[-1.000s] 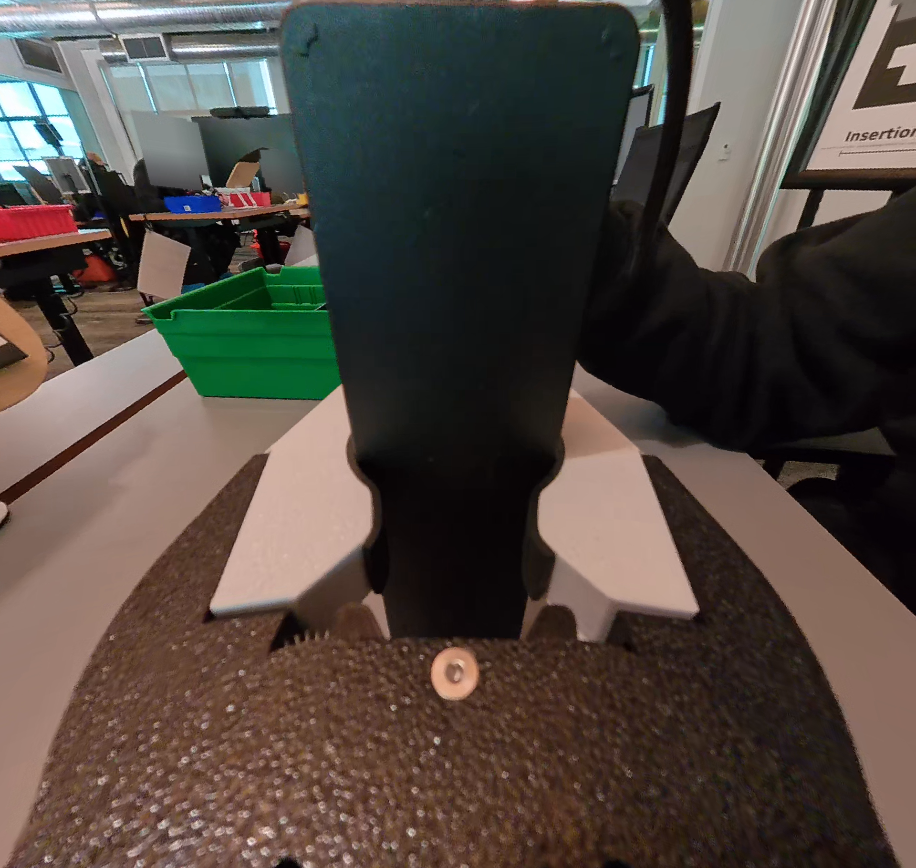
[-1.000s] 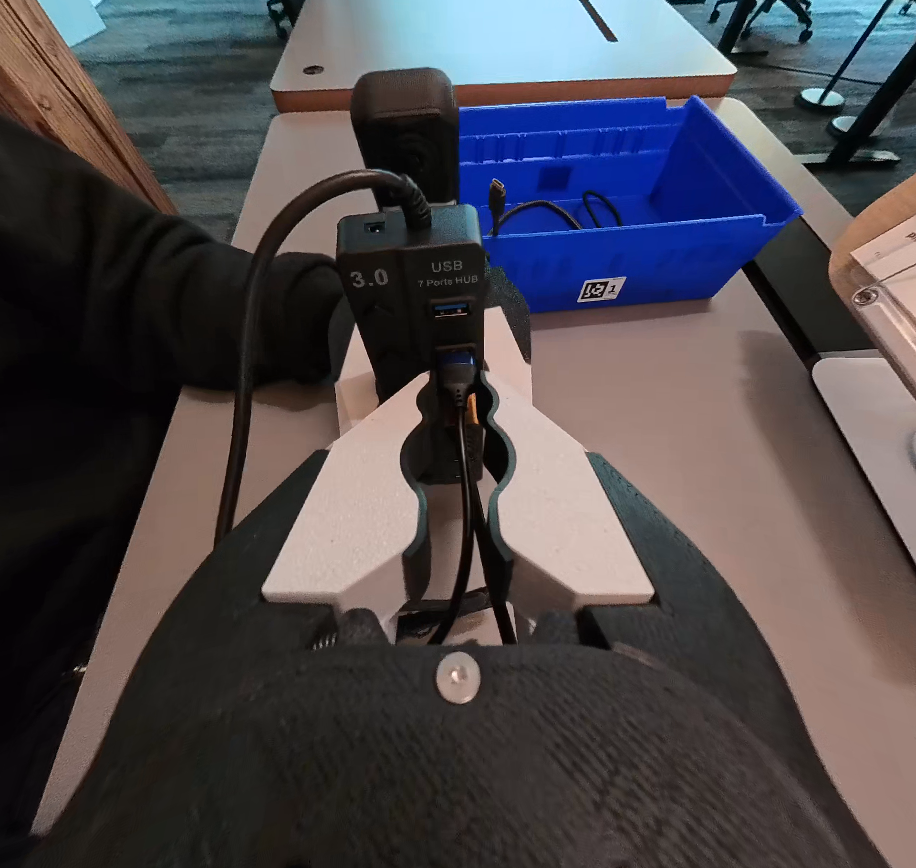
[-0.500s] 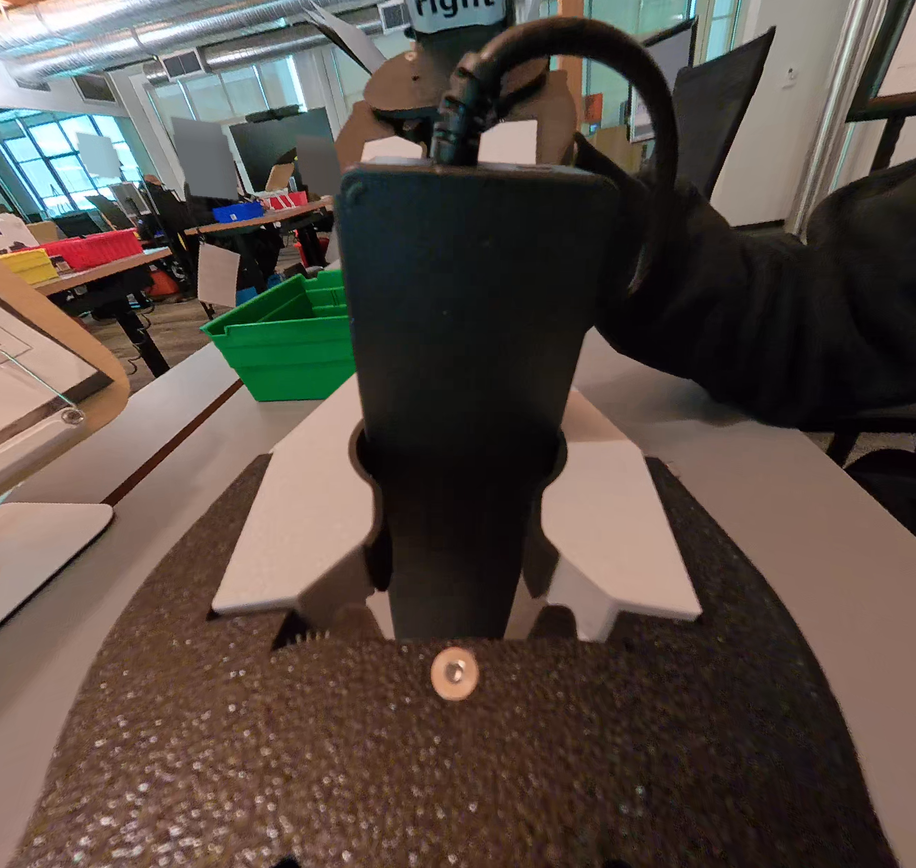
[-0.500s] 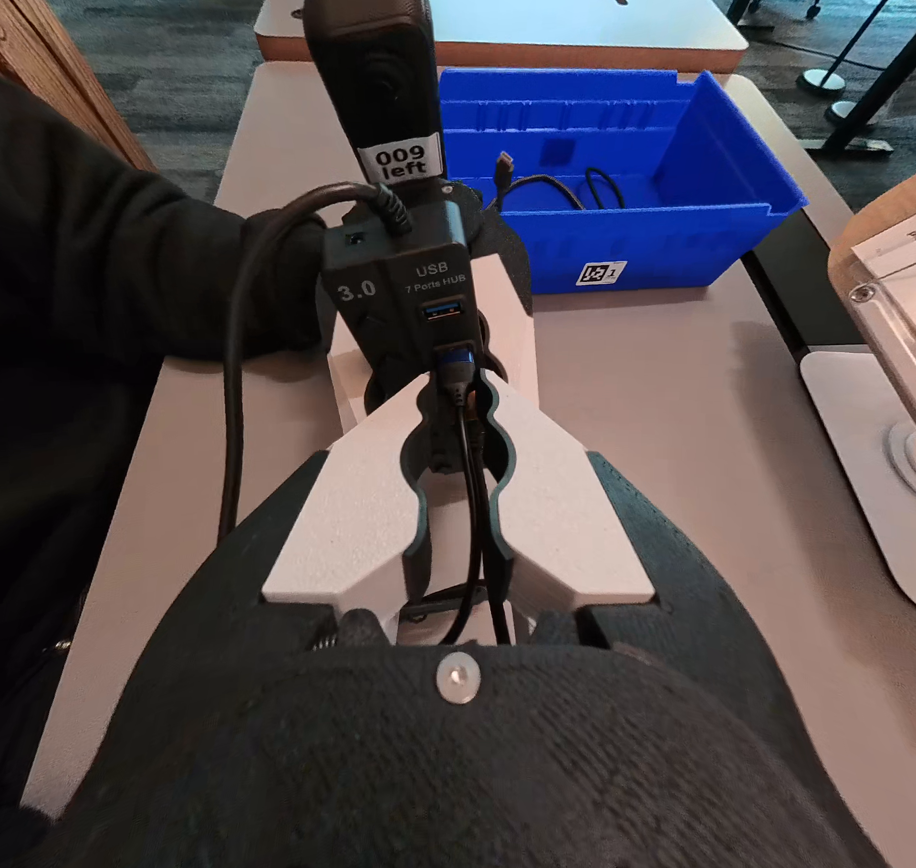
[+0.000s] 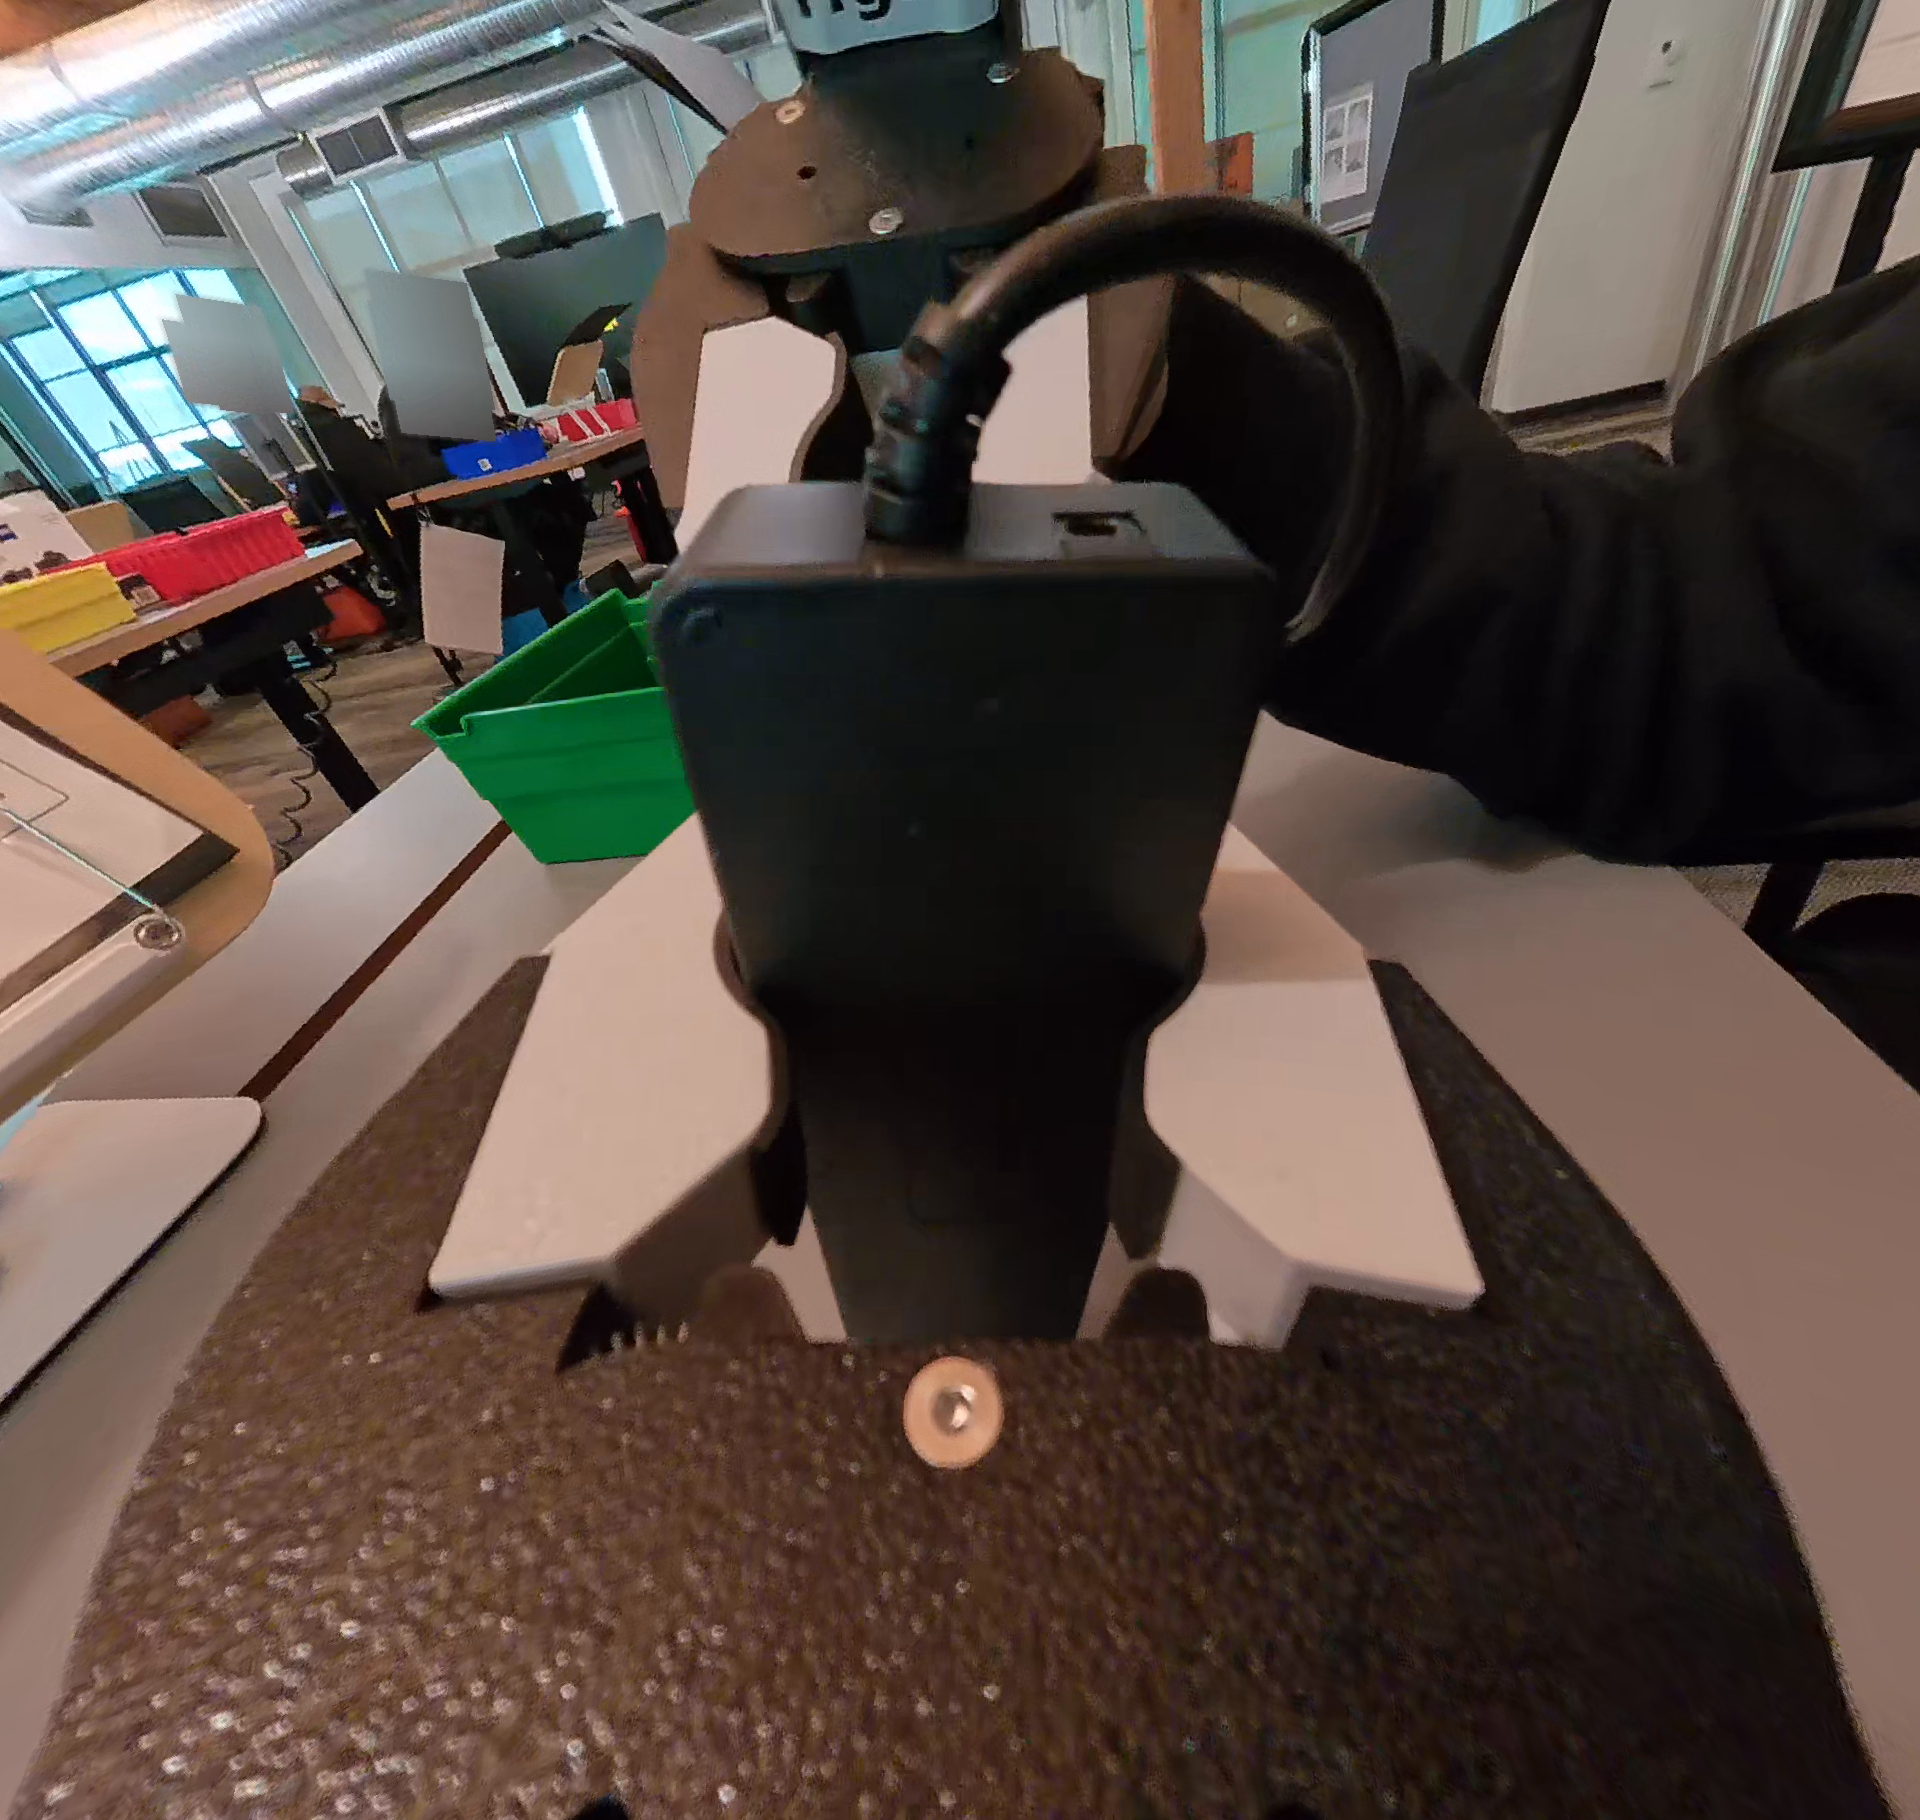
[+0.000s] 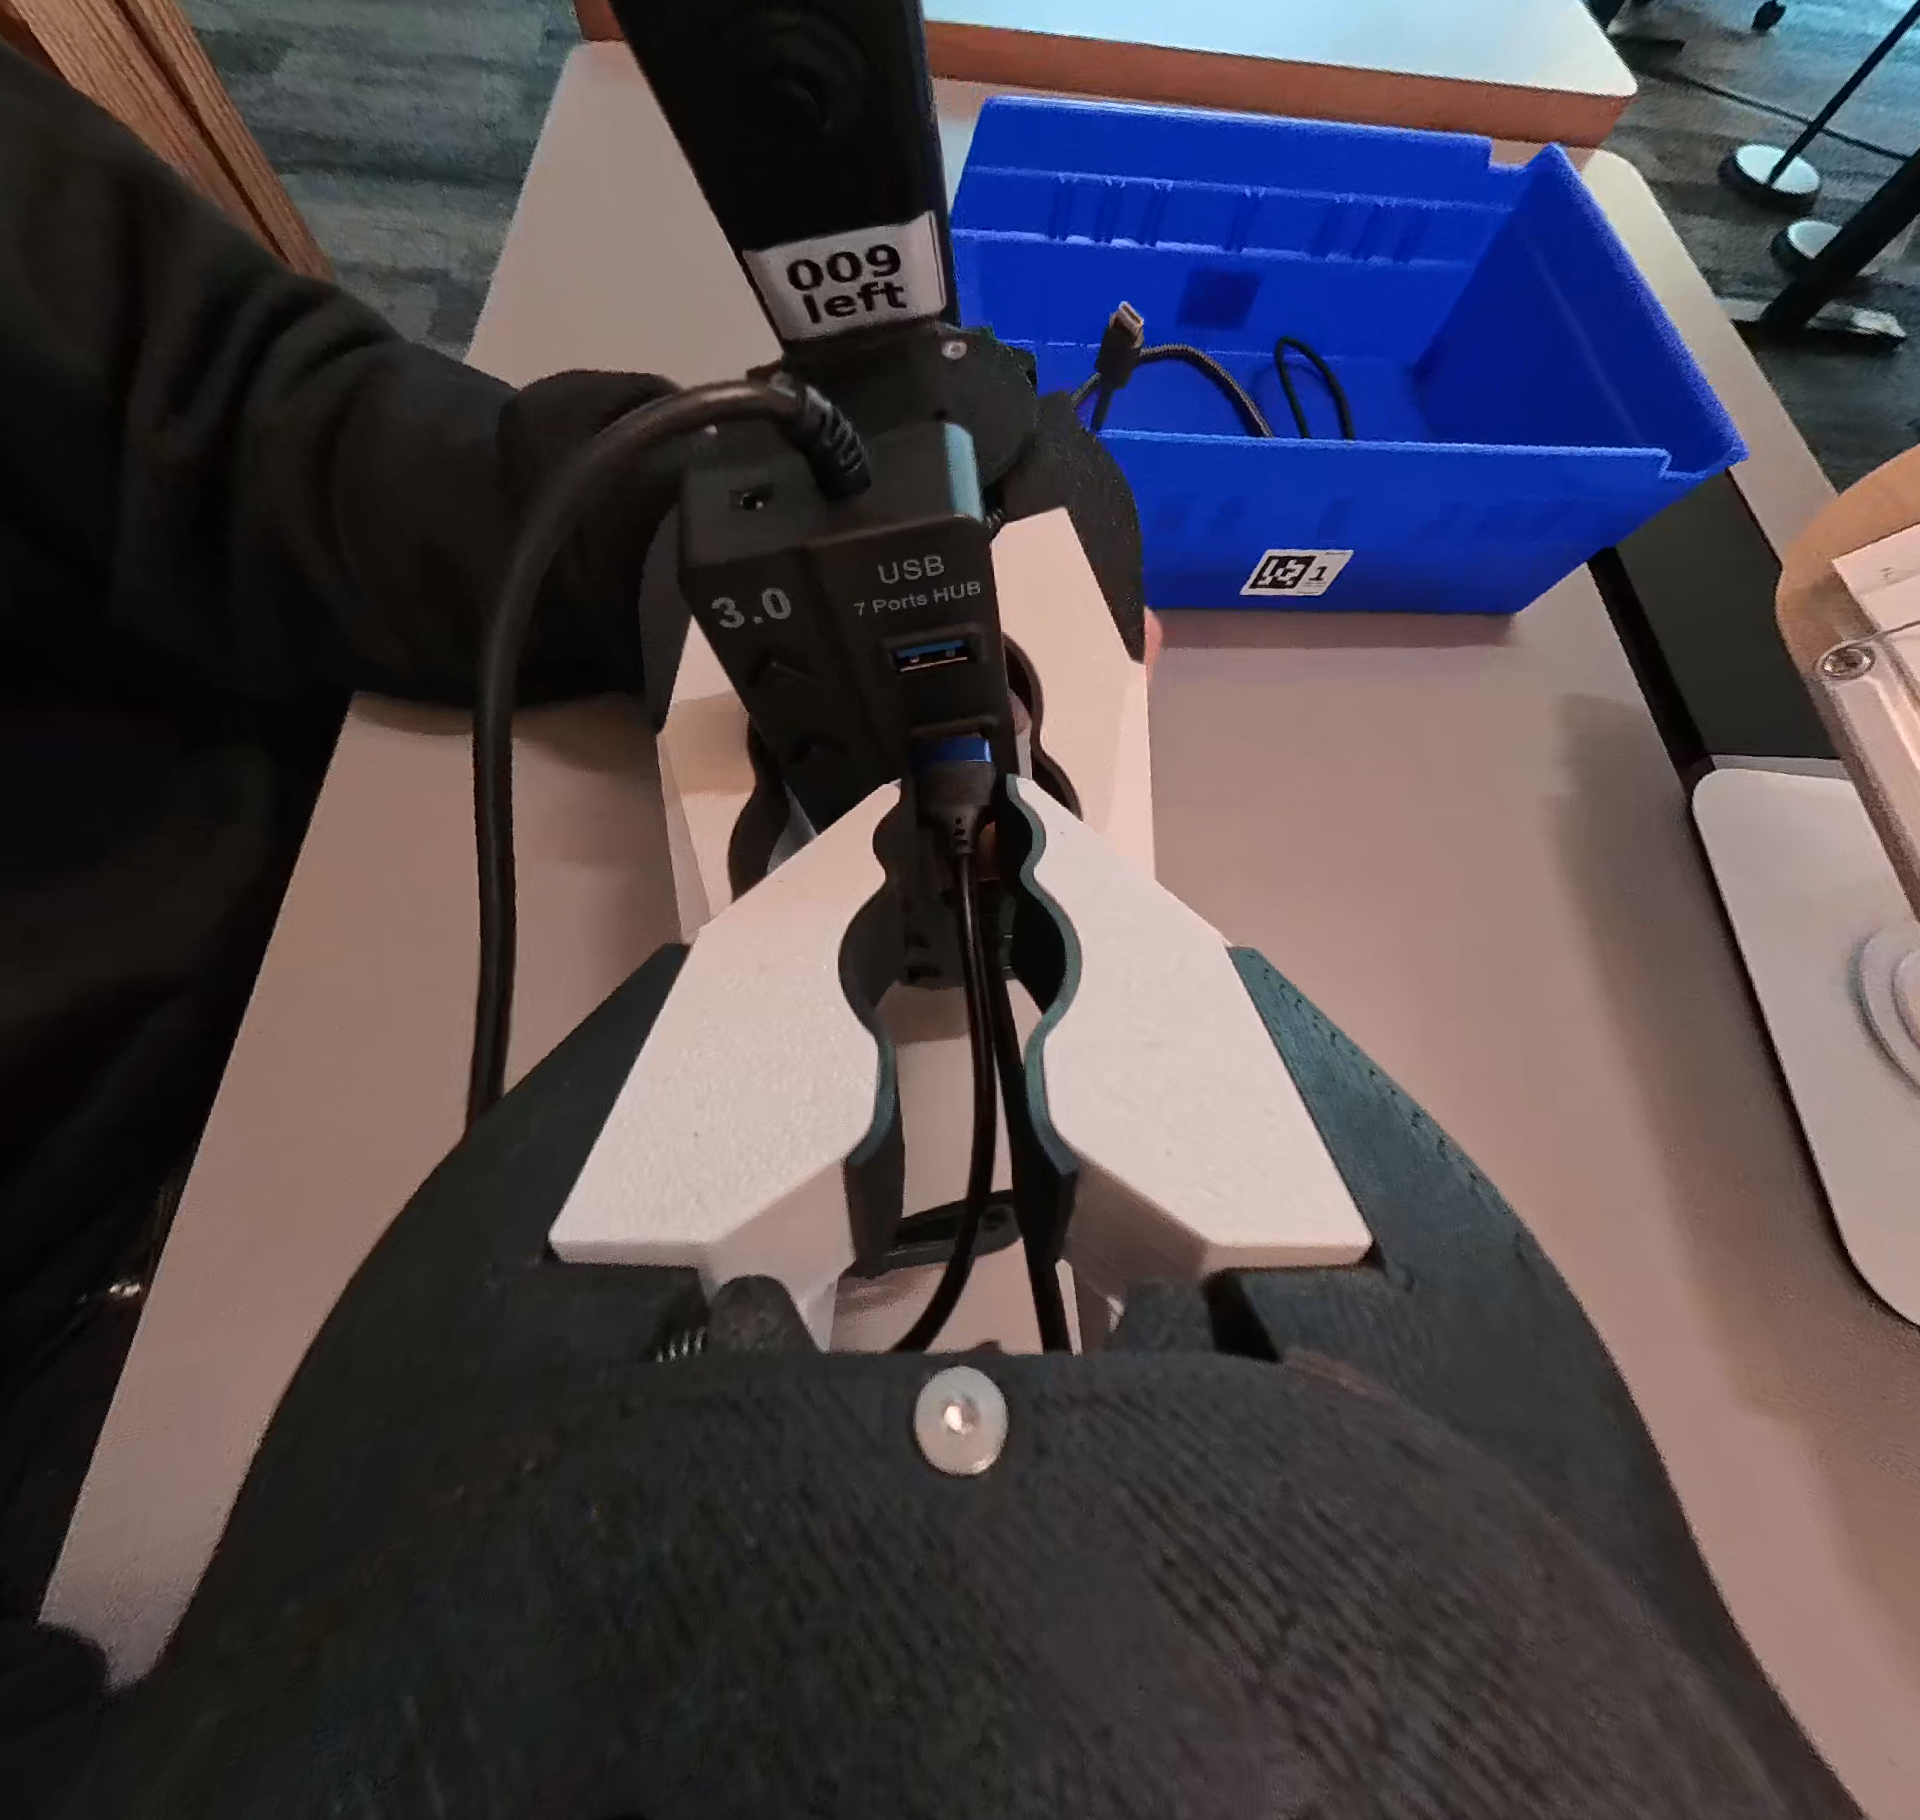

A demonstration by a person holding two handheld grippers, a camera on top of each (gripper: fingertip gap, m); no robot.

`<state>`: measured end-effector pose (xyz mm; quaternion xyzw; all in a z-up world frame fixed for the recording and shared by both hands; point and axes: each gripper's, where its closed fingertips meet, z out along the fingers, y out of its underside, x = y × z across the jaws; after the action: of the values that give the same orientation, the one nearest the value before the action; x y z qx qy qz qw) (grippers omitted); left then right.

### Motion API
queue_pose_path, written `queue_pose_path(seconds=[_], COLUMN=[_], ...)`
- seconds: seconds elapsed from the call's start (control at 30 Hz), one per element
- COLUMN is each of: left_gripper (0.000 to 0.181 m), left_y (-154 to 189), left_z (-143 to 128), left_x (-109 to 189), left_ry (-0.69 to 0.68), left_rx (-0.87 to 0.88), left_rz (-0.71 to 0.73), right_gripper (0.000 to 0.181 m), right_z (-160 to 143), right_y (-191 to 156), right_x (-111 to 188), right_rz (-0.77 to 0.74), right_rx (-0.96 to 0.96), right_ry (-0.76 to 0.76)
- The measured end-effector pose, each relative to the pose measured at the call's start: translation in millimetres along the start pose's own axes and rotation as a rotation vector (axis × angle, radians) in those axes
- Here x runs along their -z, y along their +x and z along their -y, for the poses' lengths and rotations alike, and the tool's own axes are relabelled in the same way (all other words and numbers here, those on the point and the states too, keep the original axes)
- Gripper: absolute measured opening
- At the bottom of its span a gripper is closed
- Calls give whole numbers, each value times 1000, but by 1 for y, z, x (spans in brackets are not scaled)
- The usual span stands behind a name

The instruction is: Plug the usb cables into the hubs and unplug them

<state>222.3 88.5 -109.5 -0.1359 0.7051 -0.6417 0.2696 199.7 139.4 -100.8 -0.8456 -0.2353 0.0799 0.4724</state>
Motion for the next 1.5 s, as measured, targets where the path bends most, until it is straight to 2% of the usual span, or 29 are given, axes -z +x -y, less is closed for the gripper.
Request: queue_pose_path(seconds=[0.17, 0.63, 0.73, 0.77, 0.8, 0.83, 0.87, 0.9, 0.93, 1.07, 1.1, 1.2, 1.27, 1.33, 1.43, 1.5], left_gripper=[65, 64, 64, 64, 63, 64, 64, 63, 64, 64, 64, 64, 64, 64, 64, 64], left_y=[-6, 1, -1, -14, -30, -40, -44, -42, -40, -34, -32, -32, -31, -31, -29, -29], left_z=[0, 7, 6, 9, 14, 18, 24, 31, 36, 22, 22, 26, 23, 19, 16, 14], left_x=[-1, -3, -1, 13, 33, 50, 58, 58, 54, 43, 43, 45, 43, 41, 37, 35], left_ry=[-8, 4, -11, 35, 89, 112, 122, 141, 160, 123, 136, 169, 163, 139, 111, 100], left_rx=[-12, 3, -12, 9, 67, 80, 53, 34, 34, 65, 79, 102, 110, 105, 102, 102], left_rz=[32, -24, -1, 51, 103, 144, 176, 177, 165, 128, 109, 102, 91, 95, 88, 85], right_gripper=[14, 14, 14, 14, 13, 13, 13, 13, 13, 14, 14, 13, 13, 14, 16, 31], right_z=[1, 3, 1, -8, -19, -20, -9, -2, -4, -34, -48, -93, -119, -150, -204, -209], right_y=[4, -1, -2, 12, 38, 50, 49, 46, 49, 71, 79, 97, 108, 112, 113, 115], right_x=[1, 10, 14, 27, 57, 90, 118, 140, 159, 222, 239, 266, 267, 253, 241, 245], right_rz=[-16, 2, -3, -92, -258, -332, -325, -326, -383, -719, -816, -968, -976, -895, -839, -876], right_rx=[-11, -43, -35, -46, -83, -142, -166, -155, -149, -174, -195, -206, -228, -255, -408, -434], right_ry=[11, 10, -10, -50, -73, -2, 139, 239, 258, 188, 147, 2, -52, -130, -300, -308])
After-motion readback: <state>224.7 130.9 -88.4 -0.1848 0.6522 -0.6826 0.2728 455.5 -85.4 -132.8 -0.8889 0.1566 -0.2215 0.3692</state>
